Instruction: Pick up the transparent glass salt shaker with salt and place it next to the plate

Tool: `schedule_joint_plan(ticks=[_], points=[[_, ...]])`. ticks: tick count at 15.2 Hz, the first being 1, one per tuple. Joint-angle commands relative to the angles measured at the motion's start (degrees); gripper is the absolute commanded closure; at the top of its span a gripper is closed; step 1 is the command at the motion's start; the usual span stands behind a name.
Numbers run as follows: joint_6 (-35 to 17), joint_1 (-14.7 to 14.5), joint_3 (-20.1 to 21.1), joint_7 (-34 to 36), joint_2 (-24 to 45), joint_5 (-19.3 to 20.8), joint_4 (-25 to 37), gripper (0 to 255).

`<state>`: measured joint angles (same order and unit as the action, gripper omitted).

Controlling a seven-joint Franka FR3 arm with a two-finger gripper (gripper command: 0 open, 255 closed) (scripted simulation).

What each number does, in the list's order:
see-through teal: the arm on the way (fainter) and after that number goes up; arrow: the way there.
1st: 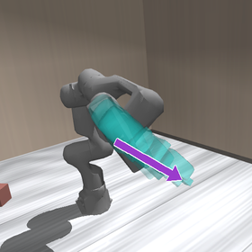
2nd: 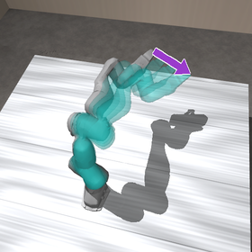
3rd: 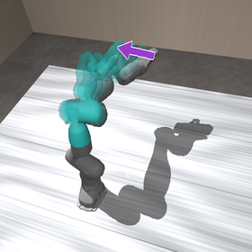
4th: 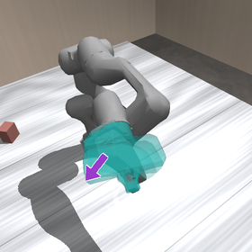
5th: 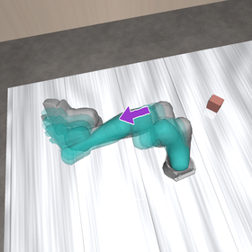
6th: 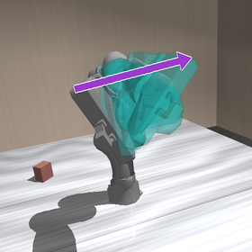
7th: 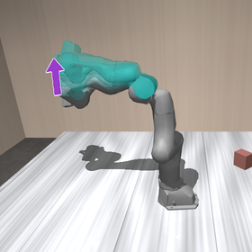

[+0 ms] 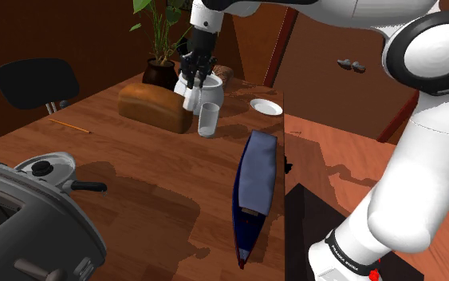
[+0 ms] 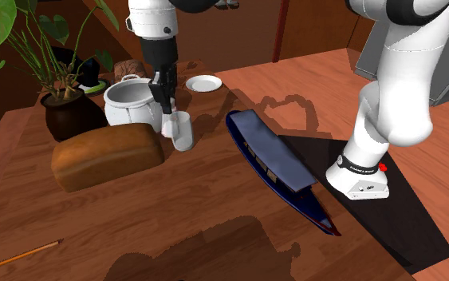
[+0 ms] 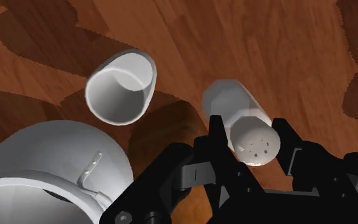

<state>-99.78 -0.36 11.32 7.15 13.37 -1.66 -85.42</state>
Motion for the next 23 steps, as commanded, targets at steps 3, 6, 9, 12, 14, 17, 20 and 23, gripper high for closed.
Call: schedule_joint_plan(ticks=[3, 6, 9, 12, 14, 17, 20, 23], points=[[-0.3, 3.4, -1.8, -5.3, -2.9, -1.0, -3.5, 255], [-0.4, 5.7, -3.4, -9.3, -4.4, -1.6, -5.4, 255], [-0.4, 8.0, -5.0, -13.2, -5.4, -2.0, -6.6, 255], [-0.1, 10.3, -6.6, -17.1, -5.9, -2.2, -7.1, 255], [0.1, 11.8, -7.7, -19.7, -5.9, -2.4, -7.0, 255], [0.6, 13.9, -9.4, -23.6, -5.6, -2.5, -6.5, 255], [1.3, 16.1, -11.1, -27.4, -4.7, -2.7, -5.2, 255], [2.1, 18.4, -12.7, -31.2, -3.3, -2.9, -3.3, 255]])
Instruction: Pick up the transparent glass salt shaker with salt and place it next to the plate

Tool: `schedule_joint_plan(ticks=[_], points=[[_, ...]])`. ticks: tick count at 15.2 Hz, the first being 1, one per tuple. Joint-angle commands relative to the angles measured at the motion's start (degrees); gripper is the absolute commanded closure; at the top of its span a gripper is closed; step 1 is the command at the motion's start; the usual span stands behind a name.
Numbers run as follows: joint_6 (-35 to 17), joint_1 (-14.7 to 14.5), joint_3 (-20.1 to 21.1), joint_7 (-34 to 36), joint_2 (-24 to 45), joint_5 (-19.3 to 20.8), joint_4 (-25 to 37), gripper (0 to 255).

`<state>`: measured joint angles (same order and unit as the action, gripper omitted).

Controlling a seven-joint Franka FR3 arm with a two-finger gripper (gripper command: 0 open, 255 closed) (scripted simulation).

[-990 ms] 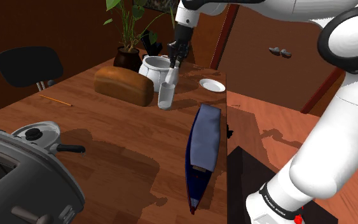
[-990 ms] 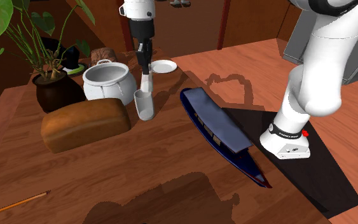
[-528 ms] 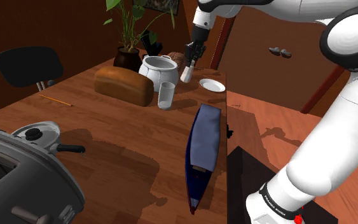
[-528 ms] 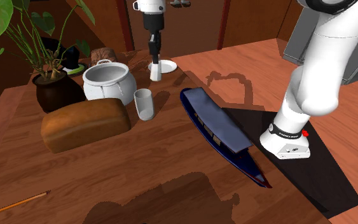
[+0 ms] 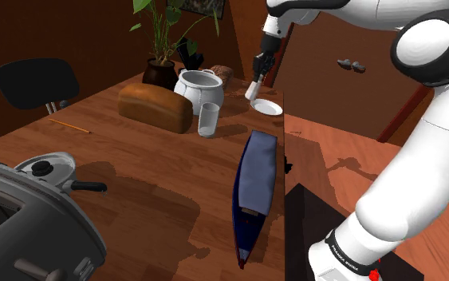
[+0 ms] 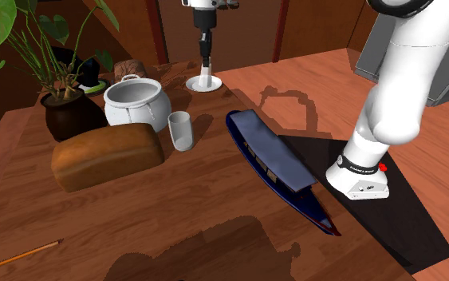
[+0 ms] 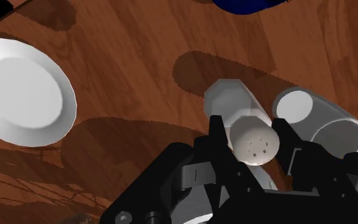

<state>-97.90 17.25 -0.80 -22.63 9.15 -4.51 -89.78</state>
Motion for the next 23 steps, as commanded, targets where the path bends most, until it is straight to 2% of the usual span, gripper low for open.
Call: schedule_joint_plan(ticks=[1, 7, 10, 23], points=[[0.6, 1.5, -1.1, -2.6, 1.5, -0.1, 1.9, 255], [3.1, 6.2, -3.9, -9.9, 6.2, -0.8, 8.6, 255], [5.2, 9.1, -5.3, -13.9, 10.2, -1.5, 14.3, 255], [-5.1, 8.8, -5.2, -14.6, 9.6, -1.5, 3.4, 255]])
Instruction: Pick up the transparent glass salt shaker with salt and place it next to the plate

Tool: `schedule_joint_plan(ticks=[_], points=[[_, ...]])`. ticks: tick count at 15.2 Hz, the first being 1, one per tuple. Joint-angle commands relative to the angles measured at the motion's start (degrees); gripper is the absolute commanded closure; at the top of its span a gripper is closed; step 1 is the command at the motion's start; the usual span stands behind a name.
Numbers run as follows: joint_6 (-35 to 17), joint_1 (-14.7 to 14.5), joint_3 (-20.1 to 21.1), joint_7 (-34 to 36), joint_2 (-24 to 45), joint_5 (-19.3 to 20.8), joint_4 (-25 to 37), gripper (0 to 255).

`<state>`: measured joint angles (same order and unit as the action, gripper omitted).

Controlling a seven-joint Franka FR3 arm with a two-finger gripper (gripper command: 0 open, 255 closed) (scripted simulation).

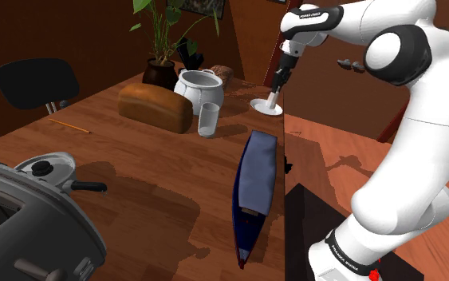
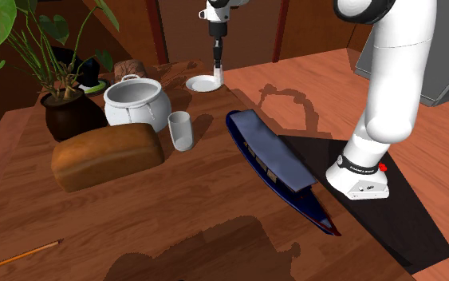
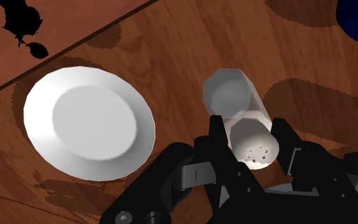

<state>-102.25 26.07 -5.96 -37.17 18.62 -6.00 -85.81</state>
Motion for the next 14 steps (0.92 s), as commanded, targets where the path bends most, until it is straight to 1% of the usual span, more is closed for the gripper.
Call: schedule_joint_plan(ticks=[1, 14], points=[[-1.4, 0.0, 0.0, -0.1, 0.2, 0.0, -1.2, 255], [-10.6, -0.1, 0.2, -0.9, 2.1, -0.5, -8.5, 255]])
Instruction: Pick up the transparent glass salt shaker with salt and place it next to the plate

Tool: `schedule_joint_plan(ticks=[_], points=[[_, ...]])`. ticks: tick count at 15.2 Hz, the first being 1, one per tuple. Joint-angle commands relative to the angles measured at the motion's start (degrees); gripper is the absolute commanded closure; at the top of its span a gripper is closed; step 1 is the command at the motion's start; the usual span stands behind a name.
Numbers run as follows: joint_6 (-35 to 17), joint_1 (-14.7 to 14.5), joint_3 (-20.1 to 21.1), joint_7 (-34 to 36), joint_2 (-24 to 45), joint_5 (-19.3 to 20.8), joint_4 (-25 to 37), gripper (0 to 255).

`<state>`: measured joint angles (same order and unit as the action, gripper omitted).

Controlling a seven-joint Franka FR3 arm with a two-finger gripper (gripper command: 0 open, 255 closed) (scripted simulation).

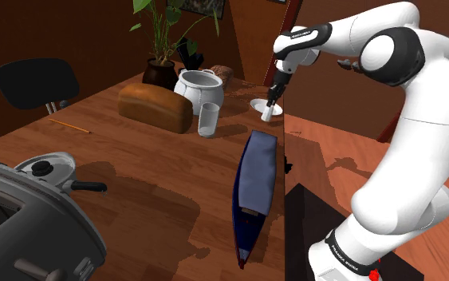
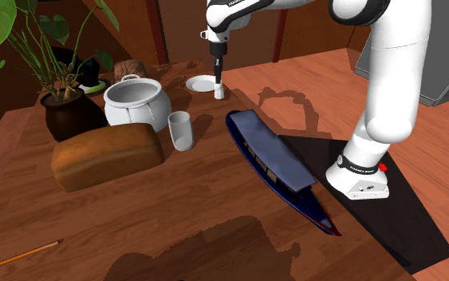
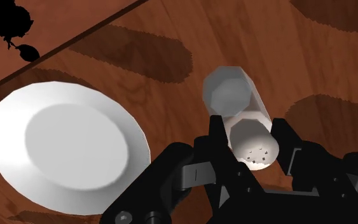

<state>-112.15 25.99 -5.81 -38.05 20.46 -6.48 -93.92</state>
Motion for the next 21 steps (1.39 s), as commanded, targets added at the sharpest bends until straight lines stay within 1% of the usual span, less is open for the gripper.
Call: schedule_joint_plan(ticks=[1, 5, 13, 14, 19, 21], points=[[-1.4, 0.0, 0.0, -0.1, 0.5, -0.1, -0.8, 255], [-4.2, 0.0, 0.1, -0.4, 1.6, -0.3, -2.6, 255], [-4.2, 0.0, 0.1, -0.4, 1.6, -0.3, -2.6, 255], [-4.2, 0.0, 0.1, -0.4, 1.6, -0.3, -2.6, 0], [-4.2, 0.0, 0.1, -0.4, 1.6, -0.3, -2.6, 0], [-0.8, 0.1, 0.0, -0.2, 0.5, -0.1, -0.3, 0]])
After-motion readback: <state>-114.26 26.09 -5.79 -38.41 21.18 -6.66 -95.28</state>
